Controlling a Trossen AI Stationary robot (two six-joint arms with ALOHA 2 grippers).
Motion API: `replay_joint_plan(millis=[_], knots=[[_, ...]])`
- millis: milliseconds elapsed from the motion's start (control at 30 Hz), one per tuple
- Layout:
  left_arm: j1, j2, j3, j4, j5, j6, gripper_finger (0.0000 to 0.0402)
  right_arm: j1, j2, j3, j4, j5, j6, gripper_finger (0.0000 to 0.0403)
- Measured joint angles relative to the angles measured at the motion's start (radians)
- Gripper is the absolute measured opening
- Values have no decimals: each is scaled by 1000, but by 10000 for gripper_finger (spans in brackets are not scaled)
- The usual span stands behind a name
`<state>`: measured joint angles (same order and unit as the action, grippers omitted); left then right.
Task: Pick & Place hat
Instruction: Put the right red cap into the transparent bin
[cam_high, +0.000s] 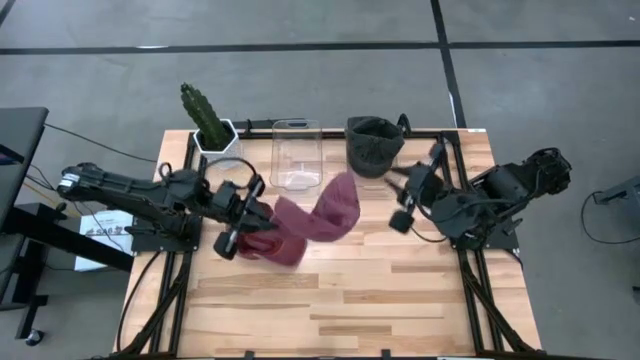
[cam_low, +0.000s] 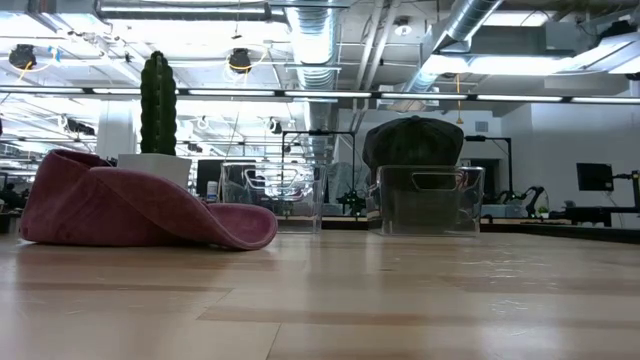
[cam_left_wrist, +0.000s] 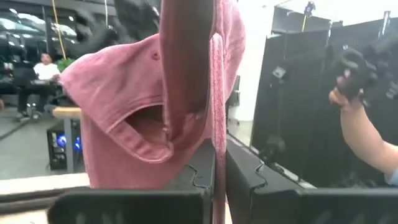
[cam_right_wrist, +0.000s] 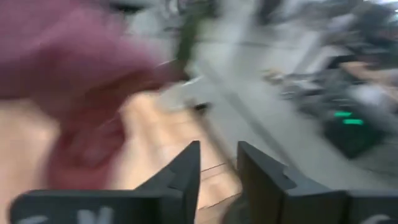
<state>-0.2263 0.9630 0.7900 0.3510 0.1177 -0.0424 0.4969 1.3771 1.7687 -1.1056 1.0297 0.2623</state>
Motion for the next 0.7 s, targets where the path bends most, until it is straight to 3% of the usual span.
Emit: replay_joint_plan(millis=[233,367,533,700], knots=[[-57,38,-90,142,-2,-1,15,-2,48,0,158,352,-54,10],[-66,112,-95,233,-1,-16,15,-41,113,0,310,459,-168,11],[-66,185,-96,305,14,-26,16,-100,190,0,504,457,-364,10],[-61,187,-96,308,14,-25,17,-112,216,0,614,249,-474,3]])
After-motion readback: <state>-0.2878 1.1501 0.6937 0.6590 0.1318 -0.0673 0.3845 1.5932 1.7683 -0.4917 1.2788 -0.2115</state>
